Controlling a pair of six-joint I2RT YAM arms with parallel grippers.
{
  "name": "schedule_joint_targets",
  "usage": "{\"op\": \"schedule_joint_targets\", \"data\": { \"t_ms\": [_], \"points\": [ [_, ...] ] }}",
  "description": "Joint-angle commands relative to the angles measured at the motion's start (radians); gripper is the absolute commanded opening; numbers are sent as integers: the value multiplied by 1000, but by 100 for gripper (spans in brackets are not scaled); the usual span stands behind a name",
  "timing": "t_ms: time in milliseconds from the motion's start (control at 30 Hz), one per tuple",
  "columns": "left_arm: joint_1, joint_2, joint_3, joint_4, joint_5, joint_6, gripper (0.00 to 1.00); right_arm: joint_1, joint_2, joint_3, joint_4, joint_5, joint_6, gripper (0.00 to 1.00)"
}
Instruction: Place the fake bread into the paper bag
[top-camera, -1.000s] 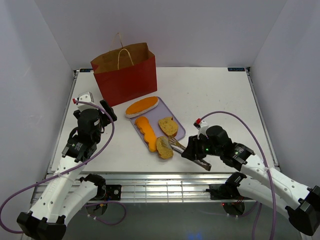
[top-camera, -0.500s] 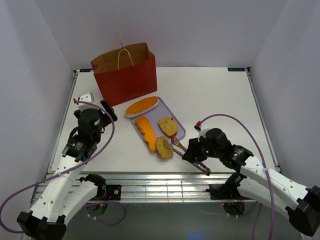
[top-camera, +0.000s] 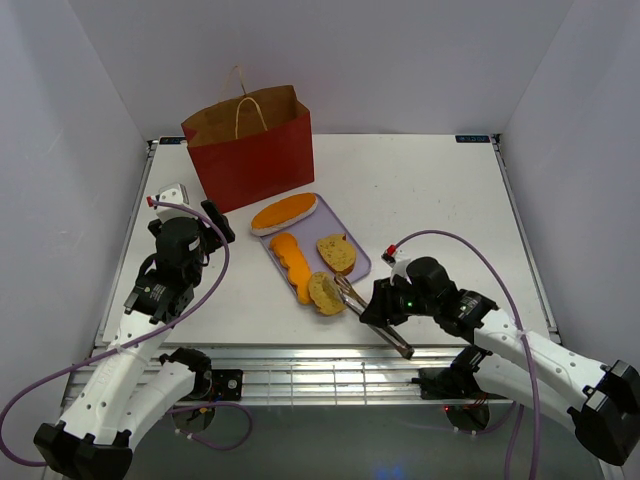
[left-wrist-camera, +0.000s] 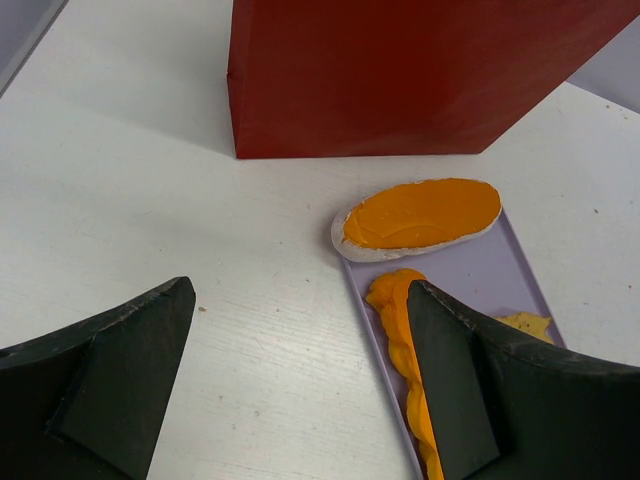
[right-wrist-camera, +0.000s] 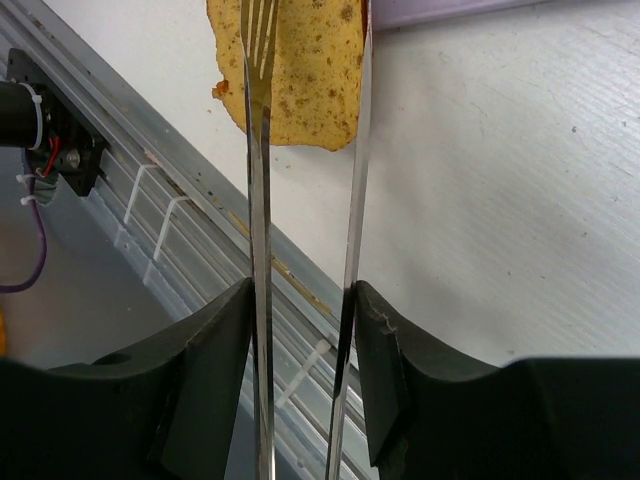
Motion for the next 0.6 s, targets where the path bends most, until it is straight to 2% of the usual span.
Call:
{"op": "schedule_joint_targets", "data": {
  "t_ms": [0, 167, 367, 567],
  "points": [
    [5, 0, 31, -6, 8, -6, 98, 2, 16, 4, 76, -44, -1, 49],
    [5, 0, 29, -4, 8, -6, 98, 2, 31, 16, 81, -64, -5, 42],
    [5, 0, 31, -6, 8, -6, 98, 2, 22, 39, 69, -60, -4, 29],
    [5, -2, 29, -6, 8, -6, 98, 2, 13, 59, 47, -48, -8, 25]
  ]
}}
